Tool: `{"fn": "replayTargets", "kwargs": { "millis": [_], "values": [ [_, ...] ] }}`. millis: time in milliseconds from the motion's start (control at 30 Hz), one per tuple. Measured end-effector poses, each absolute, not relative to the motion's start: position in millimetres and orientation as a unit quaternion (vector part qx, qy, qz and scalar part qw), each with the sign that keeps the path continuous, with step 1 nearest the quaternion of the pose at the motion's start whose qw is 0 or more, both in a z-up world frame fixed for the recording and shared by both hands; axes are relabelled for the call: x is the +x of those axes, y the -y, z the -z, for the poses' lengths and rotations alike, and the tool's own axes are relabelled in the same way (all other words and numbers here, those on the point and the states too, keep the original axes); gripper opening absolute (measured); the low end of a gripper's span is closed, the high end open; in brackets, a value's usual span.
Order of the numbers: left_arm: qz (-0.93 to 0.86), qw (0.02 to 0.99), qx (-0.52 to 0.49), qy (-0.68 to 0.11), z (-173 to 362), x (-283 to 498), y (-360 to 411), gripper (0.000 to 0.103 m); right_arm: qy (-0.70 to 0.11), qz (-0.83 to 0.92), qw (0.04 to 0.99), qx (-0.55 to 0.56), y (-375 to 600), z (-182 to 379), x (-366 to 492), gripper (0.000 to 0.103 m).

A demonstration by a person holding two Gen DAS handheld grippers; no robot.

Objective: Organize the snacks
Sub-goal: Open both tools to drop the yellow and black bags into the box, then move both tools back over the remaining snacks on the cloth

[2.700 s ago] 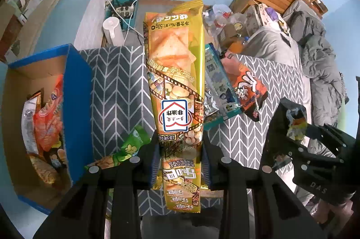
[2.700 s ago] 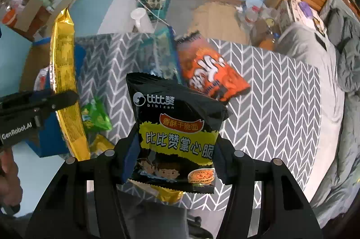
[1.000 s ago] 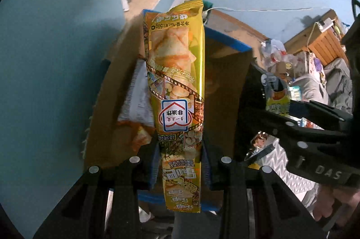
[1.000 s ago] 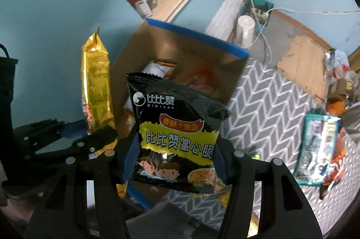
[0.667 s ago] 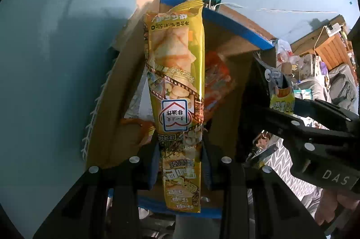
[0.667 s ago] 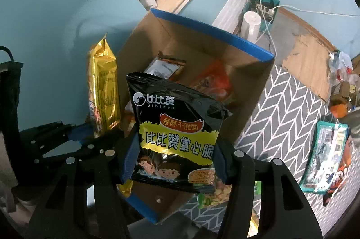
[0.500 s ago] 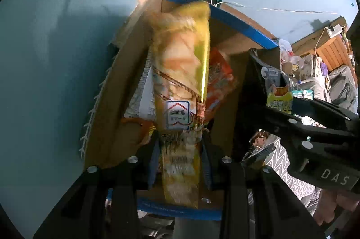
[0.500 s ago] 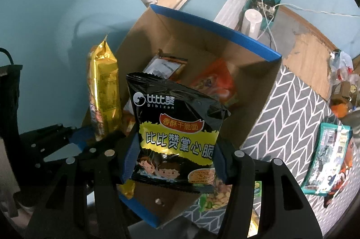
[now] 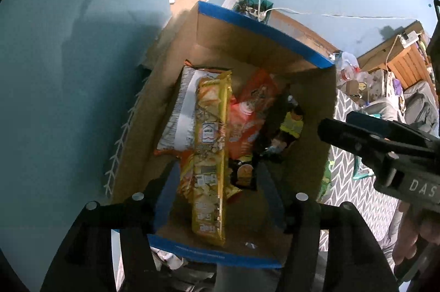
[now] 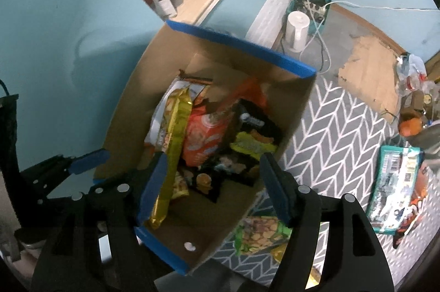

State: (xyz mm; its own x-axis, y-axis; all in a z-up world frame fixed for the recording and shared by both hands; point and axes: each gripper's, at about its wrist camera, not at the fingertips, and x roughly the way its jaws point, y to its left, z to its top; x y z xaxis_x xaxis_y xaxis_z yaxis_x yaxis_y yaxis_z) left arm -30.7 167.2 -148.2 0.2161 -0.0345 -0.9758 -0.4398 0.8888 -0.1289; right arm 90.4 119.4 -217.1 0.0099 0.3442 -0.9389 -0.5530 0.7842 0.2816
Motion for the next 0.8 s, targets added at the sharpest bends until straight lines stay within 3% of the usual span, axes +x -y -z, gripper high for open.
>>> {"fn": "replayTargets", "kwargs": {
  "millis": [800],
  "values": [
    [-0.063,0.766,-0.174,-0.615,120,13,-86,0.073,-0.618,-0.269,0.731,-0.104,-2,193,111,0.072]
  ]
}}
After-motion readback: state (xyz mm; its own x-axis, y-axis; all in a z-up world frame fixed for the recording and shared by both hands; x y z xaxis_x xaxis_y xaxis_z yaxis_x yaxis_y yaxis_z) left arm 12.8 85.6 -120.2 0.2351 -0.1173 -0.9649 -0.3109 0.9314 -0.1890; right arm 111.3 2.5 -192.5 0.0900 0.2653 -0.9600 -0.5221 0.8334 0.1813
